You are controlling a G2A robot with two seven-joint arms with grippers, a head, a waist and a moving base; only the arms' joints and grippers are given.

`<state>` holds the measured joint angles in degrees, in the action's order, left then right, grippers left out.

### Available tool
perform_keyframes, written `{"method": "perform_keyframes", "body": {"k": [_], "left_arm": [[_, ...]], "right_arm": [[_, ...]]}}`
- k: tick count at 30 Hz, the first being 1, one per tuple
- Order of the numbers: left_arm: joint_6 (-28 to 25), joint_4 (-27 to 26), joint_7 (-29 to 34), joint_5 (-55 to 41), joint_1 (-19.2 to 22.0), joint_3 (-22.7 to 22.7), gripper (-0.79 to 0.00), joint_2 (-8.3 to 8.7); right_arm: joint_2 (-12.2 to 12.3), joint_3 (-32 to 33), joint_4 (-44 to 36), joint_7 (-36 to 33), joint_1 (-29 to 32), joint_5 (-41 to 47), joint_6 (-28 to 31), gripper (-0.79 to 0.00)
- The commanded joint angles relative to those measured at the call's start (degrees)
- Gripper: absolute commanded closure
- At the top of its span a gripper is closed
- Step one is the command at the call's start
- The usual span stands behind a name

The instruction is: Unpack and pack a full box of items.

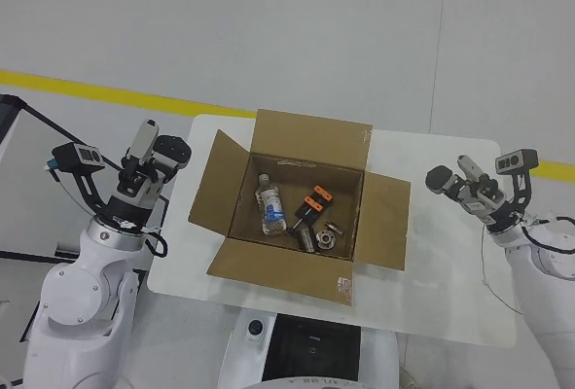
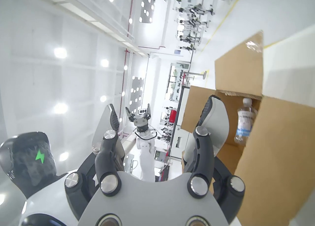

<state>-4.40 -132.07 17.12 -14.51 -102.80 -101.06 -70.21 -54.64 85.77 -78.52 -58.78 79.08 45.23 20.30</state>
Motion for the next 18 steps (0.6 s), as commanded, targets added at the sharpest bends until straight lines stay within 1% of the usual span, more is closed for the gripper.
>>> {"method": "perform_keyframes", "body": {"k": [1,9,11,14,16,17,18], "left_arm": [[0.0,0.0,0.0,0.0,0.0,0.0,-0.785,0.00],[0.0,0.0,0.0,0.0,0.0,0.0,-0.785,0.00],[0.0,0.0,0.0,0.0,0.0,0.0,-0.785,0.00],[0.0,0.0,0.0,0.0,0.0,0.0,-0.785,0.00],[0.0,0.0,0.0,0.0,0.0,0.0,-0.785,0.00],[0.0,0.0,0.0,0.0,0.0,0.0,-0.785,0.00],[0.0,0.0,0.0,0.0,0.0,0.0,-0.785,0.00]], "right_arm": [[0.4,1.1,-0.2,-1.5,0.0,-6.5,3.6,-0.785],[0.4,1.1,-0.2,-1.5,0.0,-6.5,3.6,-0.785],[0.3,0.3,-1.2,-1.2,0.3,-10.6,5.6,-0.785],[0.5,1.2,-0.2,-2.3,2.8,-11.8,7.8,-0.785],[0.7,2.4,1.1,-3.0,4.4,-11.9,7.8,-0.748],[0.8,2.6,1.4,-3.3,5.0,-12.1,7.9,-0.742],[0.9,2.9,2.3,-3.2,5.7,-12.9,8.0,-0.714]]}}
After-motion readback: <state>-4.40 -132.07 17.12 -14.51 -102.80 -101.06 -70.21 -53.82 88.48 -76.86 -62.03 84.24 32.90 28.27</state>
